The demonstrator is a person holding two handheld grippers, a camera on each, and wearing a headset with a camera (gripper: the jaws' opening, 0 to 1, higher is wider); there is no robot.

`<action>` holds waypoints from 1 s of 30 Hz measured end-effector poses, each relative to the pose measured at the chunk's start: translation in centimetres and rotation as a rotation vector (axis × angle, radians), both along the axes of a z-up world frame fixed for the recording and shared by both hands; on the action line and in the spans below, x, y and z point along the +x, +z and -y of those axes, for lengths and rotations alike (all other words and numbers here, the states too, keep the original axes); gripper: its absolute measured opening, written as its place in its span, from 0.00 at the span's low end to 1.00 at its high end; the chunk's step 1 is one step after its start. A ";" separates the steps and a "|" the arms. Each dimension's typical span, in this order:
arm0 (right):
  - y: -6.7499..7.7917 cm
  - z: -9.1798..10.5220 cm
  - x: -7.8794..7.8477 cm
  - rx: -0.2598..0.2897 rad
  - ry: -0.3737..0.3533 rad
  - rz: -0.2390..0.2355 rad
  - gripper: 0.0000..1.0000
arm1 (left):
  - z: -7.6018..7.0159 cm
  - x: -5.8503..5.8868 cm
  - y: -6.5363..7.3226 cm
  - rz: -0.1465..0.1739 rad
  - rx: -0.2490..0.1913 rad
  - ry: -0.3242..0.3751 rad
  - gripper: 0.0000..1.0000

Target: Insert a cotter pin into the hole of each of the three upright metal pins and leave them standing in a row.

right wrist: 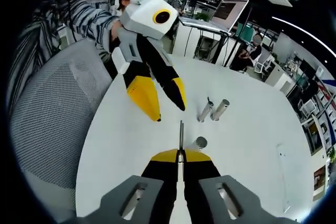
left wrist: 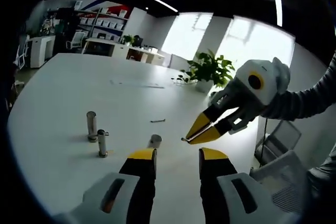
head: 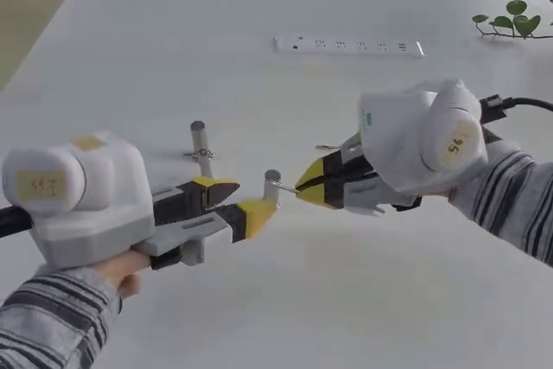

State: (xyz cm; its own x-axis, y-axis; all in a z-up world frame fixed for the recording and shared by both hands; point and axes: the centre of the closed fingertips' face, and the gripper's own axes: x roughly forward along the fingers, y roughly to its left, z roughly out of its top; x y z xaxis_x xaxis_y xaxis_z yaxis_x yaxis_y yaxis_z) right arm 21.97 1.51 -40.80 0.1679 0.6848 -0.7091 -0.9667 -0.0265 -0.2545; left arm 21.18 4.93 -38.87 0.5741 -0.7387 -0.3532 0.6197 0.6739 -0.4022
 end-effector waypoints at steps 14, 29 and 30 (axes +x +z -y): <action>0.0 -1.2 -2.0 -0.019 0.096 0.050 0.00 | 1.1 -1.1 -0.4 -0.084 -0.063 -0.032 0.09; 0.6 -1.9 -2.4 0.004 0.089 0.052 0.00 | 1.4 -1.2 -0.1 -0.120 -0.115 -0.023 0.00; 0.6 -1.9 -2.4 0.004 0.089 0.052 0.00 | 1.4 -1.2 0.0 -0.123 -0.119 -0.023 0.00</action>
